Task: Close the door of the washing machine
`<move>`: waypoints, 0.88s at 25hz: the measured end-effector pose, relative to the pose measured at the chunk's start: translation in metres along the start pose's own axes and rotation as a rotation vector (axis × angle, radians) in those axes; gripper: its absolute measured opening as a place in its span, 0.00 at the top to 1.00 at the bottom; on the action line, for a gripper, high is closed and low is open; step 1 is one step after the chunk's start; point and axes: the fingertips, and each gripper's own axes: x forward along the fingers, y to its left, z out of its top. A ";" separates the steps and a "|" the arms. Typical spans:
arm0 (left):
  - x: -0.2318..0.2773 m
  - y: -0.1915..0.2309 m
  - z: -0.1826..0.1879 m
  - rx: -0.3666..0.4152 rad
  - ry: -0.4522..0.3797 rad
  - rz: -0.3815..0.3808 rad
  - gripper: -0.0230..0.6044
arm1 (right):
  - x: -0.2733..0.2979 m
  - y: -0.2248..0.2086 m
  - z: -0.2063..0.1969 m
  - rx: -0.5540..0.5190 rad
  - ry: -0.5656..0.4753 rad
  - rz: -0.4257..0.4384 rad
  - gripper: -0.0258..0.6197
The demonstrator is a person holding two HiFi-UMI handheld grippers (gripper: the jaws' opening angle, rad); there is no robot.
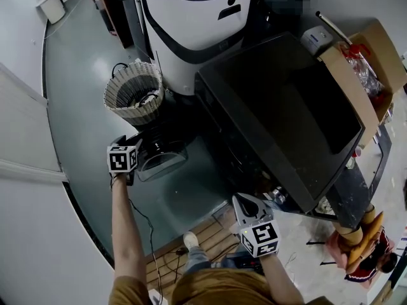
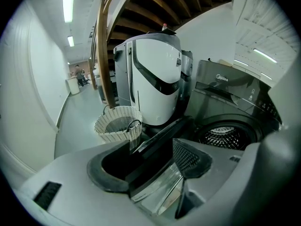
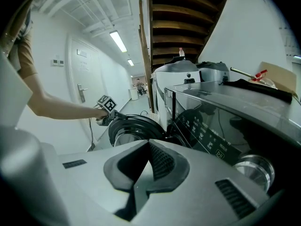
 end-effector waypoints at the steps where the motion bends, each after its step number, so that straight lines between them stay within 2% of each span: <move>1: -0.001 -0.001 -0.001 0.000 0.005 0.001 0.48 | -0.001 0.000 0.000 0.000 -0.001 0.000 0.94; 22: -0.023 -0.025 -0.025 0.026 0.053 -0.010 0.56 | -0.032 0.018 -0.005 0.002 -0.031 -0.023 0.94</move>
